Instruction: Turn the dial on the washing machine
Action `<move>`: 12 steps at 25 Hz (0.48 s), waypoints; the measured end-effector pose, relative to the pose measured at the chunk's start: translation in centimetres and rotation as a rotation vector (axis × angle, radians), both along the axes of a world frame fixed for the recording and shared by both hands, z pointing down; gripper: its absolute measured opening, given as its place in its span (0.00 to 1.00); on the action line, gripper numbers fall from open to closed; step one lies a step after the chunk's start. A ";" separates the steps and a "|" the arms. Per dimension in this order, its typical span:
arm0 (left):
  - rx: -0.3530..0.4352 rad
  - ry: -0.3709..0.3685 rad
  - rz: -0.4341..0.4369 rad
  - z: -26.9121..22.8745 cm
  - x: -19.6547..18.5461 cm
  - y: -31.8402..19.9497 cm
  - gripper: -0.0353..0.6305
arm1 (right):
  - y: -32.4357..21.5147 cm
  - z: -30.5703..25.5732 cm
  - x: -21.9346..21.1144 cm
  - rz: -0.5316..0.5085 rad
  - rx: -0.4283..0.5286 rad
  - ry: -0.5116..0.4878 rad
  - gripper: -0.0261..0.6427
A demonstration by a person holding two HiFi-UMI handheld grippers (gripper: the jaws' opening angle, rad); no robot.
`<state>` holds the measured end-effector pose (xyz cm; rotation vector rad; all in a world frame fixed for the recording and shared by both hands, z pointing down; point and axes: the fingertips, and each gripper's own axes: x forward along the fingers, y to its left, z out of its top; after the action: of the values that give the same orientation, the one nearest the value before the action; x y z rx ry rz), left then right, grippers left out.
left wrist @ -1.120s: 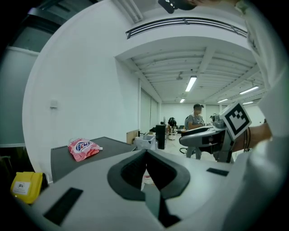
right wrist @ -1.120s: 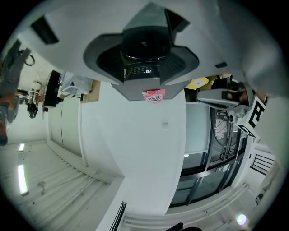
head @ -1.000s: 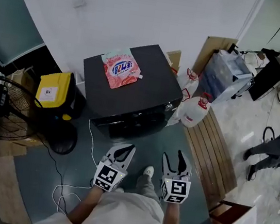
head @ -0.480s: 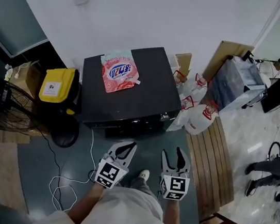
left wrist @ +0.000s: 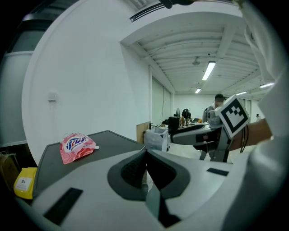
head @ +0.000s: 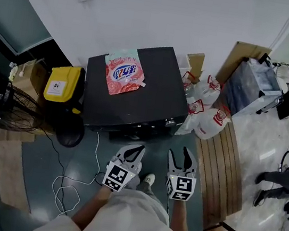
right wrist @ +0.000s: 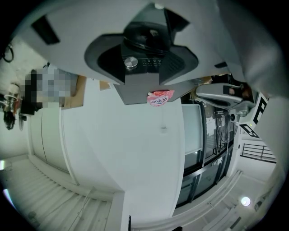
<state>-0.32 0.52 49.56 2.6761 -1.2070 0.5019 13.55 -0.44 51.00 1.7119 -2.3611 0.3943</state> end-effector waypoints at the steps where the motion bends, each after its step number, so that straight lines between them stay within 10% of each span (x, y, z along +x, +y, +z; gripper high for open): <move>1: -0.003 -0.005 0.002 0.4 0.1 -0.4 0.07 | -0.3 0.4 0.0 -0.001 -0.004 0.002 0.40; 12: -0.067 -0.013 0.056 5.1 1.0 -4.9 0.07 | -5.3 4.8 -0.5 0.012 -0.065 0.036 0.40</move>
<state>0.66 -4.38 54.67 2.6611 -1.1007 0.5584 13.04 -5.71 55.77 1.6911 -2.2881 0.4342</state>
